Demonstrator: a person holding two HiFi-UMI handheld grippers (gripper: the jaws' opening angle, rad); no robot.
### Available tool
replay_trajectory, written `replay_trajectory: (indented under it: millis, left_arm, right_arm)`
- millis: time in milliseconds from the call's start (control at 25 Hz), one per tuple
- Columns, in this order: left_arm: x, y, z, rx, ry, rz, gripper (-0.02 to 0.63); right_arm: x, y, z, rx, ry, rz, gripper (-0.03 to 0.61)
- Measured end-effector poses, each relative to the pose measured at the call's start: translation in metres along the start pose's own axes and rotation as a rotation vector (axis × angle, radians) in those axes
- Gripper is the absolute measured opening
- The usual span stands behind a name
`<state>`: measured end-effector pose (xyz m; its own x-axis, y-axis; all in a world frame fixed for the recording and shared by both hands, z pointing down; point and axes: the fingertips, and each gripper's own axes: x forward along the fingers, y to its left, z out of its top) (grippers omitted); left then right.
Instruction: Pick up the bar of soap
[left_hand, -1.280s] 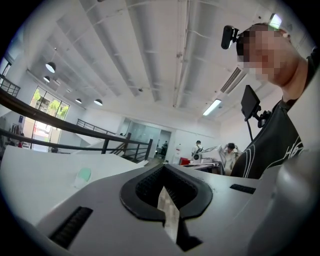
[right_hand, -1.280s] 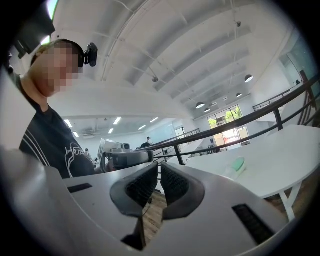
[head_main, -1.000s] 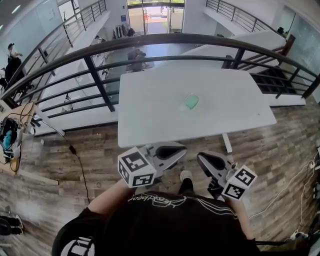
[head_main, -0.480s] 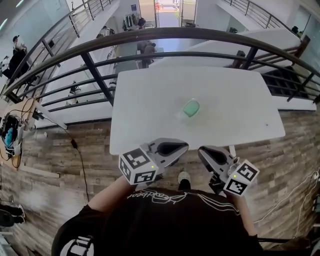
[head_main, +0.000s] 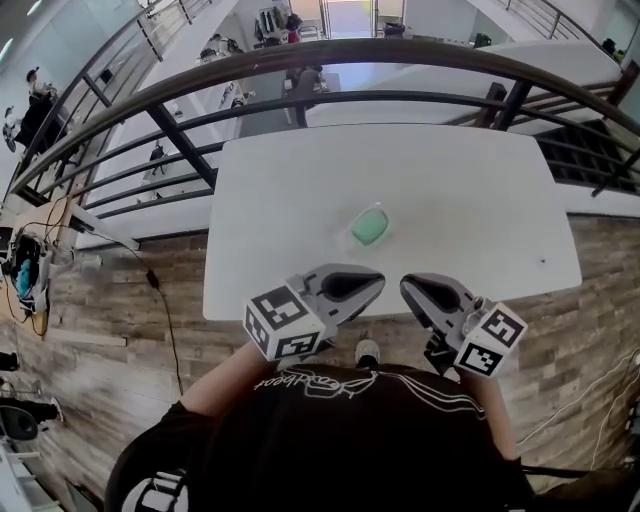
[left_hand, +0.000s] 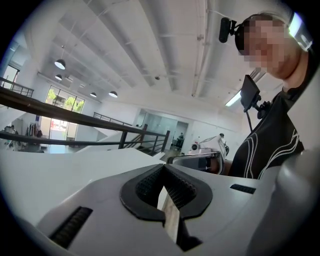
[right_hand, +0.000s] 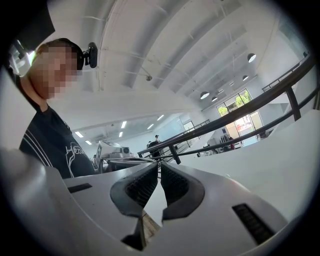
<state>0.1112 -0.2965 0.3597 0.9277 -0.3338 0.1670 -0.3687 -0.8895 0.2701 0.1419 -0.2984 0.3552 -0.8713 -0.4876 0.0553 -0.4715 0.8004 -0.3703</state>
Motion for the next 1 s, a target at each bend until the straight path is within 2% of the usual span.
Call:
replay_trajectory:
  millis: [480, 600, 1000]
  left_arm:
    - [0.046, 0.047, -0.019, -0.008, 0.083, 0.088, 0.008]
    - [0.052, 0.065, -0.026, 0.007, 0.110, 0.129, 0.008]
    - [0.062, 0.118, -0.045, -0.024, 0.151, 0.216, 0.009]
  right_arm:
    - [0.007, -0.068, -0.001, 0.064, 0.020, 0.041, 0.021]
    - [0.015, -0.083, -0.004, 0.077, 0.033, 0.052, 0.021]
    - [0.034, -0.124, -0.015, 0.107, 0.070, 0.076, 0.021]
